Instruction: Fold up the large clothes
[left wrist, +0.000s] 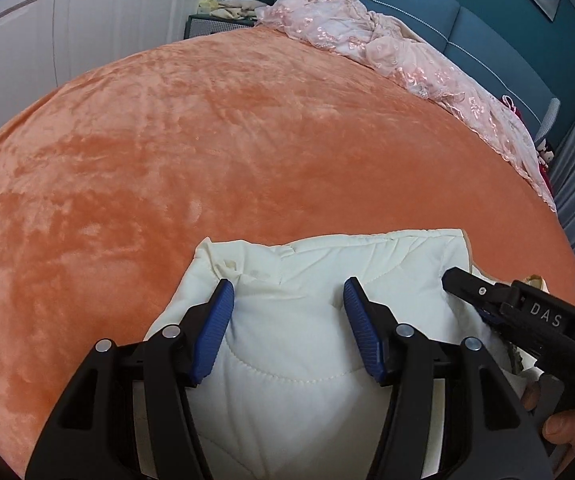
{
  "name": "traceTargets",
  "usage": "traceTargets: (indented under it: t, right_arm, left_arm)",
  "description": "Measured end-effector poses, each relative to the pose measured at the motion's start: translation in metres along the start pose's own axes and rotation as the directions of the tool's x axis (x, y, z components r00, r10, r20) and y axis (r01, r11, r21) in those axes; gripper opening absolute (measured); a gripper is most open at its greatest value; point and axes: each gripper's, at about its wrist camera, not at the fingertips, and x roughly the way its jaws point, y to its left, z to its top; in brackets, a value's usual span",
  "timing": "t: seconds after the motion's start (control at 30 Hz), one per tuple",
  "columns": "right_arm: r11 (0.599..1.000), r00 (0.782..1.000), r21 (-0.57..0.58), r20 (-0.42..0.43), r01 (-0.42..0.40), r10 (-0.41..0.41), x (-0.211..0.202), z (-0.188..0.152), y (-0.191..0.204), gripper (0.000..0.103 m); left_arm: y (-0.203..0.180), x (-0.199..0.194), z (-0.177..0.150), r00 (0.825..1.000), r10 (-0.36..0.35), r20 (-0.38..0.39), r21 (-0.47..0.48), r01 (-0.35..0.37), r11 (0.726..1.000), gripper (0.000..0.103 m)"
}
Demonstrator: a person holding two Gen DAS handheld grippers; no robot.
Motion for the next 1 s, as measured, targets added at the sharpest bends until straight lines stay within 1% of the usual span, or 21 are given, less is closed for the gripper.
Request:
traceTargets:
  t: [0.1, 0.17, 0.27, 0.37, 0.43, 0.47, 0.5, 0.53, 0.57, 0.6, 0.63, 0.67, 0.7, 0.77, 0.8, 0.83, 0.87, 0.9, 0.93, 0.97, 1.0]
  right_arm:
    - [1.0, 0.997, -0.009, 0.075, -0.003, 0.003, -0.011, -0.006, -0.001, 0.004]
    - [1.0, 0.994, -0.001, 0.104, 0.011, -0.01, -0.012, -0.011, -0.004, 0.003]
    - [0.999, 0.994, 0.015, 0.101, 0.048, -0.049, -0.002, -0.016, -0.007, 0.002]
    - [0.994, 0.989, -0.012, 0.095, 0.113, -0.111, 0.005, -0.015, -0.002, 0.001]
    - [0.991, 0.986, -0.016, 0.108, 0.129, -0.127, 0.003, -0.015, 0.0, 0.001]
    - [0.991, 0.982, -0.009, 0.136, 0.136, -0.133, -0.004, -0.016, 0.0, 0.002]
    - [0.988, 0.971, 0.011, 0.182, 0.152, -0.152, -0.017, -0.016, -0.002, 0.004]
    - [0.984, 0.956, 0.047, 0.235, 0.171, -0.177, -0.033, -0.017, -0.007, 0.004]
    - [0.981, 0.938, 0.095, 0.289, 0.168, -0.189, -0.055, -0.017, -0.015, 0.007]
    - [0.98, 0.929, 0.136, 0.321, 0.148, -0.185, -0.074, -0.017, -0.027, 0.007]
    - [0.977, 0.923, 0.165, 0.337, 0.136, -0.186, -0.092, -0.016, -0.04, 0.007]
    - [0.973, 0.917, 0.183, 0.345, 0.142, -0.199, -0.109, -0.015, -0.054, 0.009]
    - [0.968, 0.91, 0.193, 0.352, 0.16, -0.22, -0.126, -0.013, -0.069, 0.014]
    - [0.957, 0.899, 0.2, 0.347, 0.209, -0.268, -0.152, -0.011, -0.102, 0.017]
    - [0.953, 0.901, 0.208, 0.331, 0.221, -0.281, -0.159, -0.01, -0.12, 0.017]
    - [0.95, 0.906, 0.222, 0.314, 0.22, -0.283, -0.164, -0.01, -0.136, 0.017]
    - [0.945, 0.913, 0.243, 0.289, 0.22, -0.287, -0.168, -0.01, -0.152, 0.017]
    - [0.942, 0.923, 0.256, 0.26, 0.218, -0.284, -0.168, -0.01, -0.166, 0.017]
    - [0.942, 0.932, 0.261, 0.236, 0.212, -0.275, -0.168, -0.011, -0.175, 0.017]
    - [0.942, 0.938, 0.262, 0.216, 0.211, -0.271, -0.166, -0.012, -0.183, 0.016]
    - [0.942, 0.942, 0.26, 0.2, 0.215, -0.27, -0.163, -0.014, -0.189, 0.012]
  left_arm:
    - [0.001, -0.002, -0.004, 1.0, -0.002, 0.029, -0.002, 0.002, 1.0, 0.055]
    - [0.0, -0.002, -0.006, 0.999, 0.006, 0.039, 0.007, -0.007, 1.0, 0.055]
    - [-0.004, -0.002, -0.007, 0.998, 0.022, 0.053, 0.027, -0.024, 0.999, 0.056]
    - [-0.007, 0.002, -0.008, 0.997, 0.045, 0.055, 0.04, -0.047, 0.998, 0.056]
    - [-0.01, 0.004, -0.008, 0.996, 0.069, 0.051, 0.053, -0.072, 0.996, 0.056]
    - [-0.011, 0.005, -0.007, 0.995, 0.081, 0.049, 0.06, -0.084, 0.995, 0.056]
    - [-0.013, 0.006, -0.007, 0.994, 0.094, 0.047, 0.065, -0.097, 0.993, 0.056]
    - [-0.014, 0.006, -0.007, 0.994, 0.103, 0.044, 0.069, -0.106, 0.992, 0.056]
    - [-0.014, 0.006, -0.006, 0.993, 0.108, 0.038, 0.072, -0.111, 0.991, 0.056]
    - [-0.015, 0.005, -0.004, 0.993, 0.11, 0.03, 0.072, -0.112, 0.991, 0.056]
    - [-0.015, 0.003, -0.002, 0.993, 0.113, 0.022, 0.072, -0.114, 0.991, 0.055]
    - [-0.017, -0.003, 0.001, 0.993, 0.115, 0.018, 0.075, -0.116, 0.99, 0.055]
    - [-0.021, -0.012, 0.004, 0.993, 0.114, 0.029, 0.079, -0.116, 0.99, 0.055]
    - [-0.036, -0.033, 0.009, 0.996, 0.056, 0.076, 0.098, -0.063, 0.993, 0.056]
    - [-0.05, -0.044, 0.011, 0.996, 0.014, 0.09, 0.118, -0.025, 0.993, 0.056]
    - [-0.068, -0.052, 0.013, 0.996, -0.032, 0.088, 0.143, 0.019, 0.99, 0.056]
    - [-0.087, -0.055, 0.015, 0.994, -0.082, 0.068, 0.17, 0.07, 0.983, 0.056]
    - [-0.111, -0.054, 0.015, 0.989, -0.144, 0.025, 0.2, 0.136, 0.97, 0.056]
    - [-0.133, -0.05, 0.014, 0.981, -0.194, -0.026, 0.221, 0.195, 0.956, 0.056]
    - [-0.156, -0.042, 0.01, 0.969, -0.232, -0.084, 0.238, 0.246, 0.94, 0.056]
    - [-0.178, -0.033, 0.004, 0.962, -0.243, -0.123, 0.26, 0.268, 0.927, 0.056]
